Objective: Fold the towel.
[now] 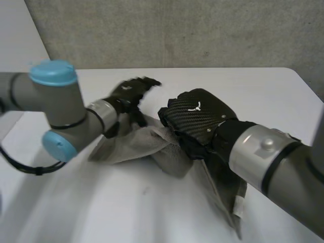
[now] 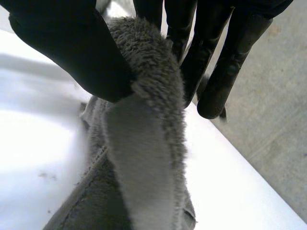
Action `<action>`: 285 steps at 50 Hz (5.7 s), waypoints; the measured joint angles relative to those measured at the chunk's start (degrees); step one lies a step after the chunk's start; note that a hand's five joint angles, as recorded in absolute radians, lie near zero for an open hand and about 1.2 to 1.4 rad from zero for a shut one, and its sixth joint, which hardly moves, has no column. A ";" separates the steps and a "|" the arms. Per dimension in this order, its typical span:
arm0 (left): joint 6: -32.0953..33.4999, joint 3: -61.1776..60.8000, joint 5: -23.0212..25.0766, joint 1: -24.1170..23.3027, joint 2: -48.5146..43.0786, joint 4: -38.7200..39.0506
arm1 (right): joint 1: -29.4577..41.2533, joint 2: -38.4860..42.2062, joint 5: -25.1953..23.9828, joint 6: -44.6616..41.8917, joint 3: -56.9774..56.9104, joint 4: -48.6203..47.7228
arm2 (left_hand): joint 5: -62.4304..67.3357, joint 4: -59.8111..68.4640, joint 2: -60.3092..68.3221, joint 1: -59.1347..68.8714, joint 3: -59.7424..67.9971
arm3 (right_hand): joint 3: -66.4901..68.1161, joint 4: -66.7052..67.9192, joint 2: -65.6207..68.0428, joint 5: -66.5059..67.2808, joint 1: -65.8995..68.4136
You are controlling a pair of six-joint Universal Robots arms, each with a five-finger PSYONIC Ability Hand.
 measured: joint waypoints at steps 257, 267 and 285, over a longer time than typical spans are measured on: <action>23.46 8.00 -24.47 -3.65 10.85 18.64 | -18.51 16.96 5.46 -7.32 -12.07 -46.57 | 57.96 59.80 59.74 58.39 59.68 | 0.42 0.24 0.56 0.69 0.90; 22.35 -17.76 -21.31 -5.60 10.04 18.18 | -18.82 23.52 -3.53 -8.94 -5.45 -25.30 | 57.97 59.80 59.74 58.75 59.68 | 0.70 0.25 0.56 0.76 1.49; 22.74 -28.27 -21.38 -12.80 8.68 18.14 | -22.82 22.49 -4.08 -11.88 1.93 -9.84 | 57.97 59.80 59.64 58.71 59.57 | 0.70 0.25 0.56 0.80 1.49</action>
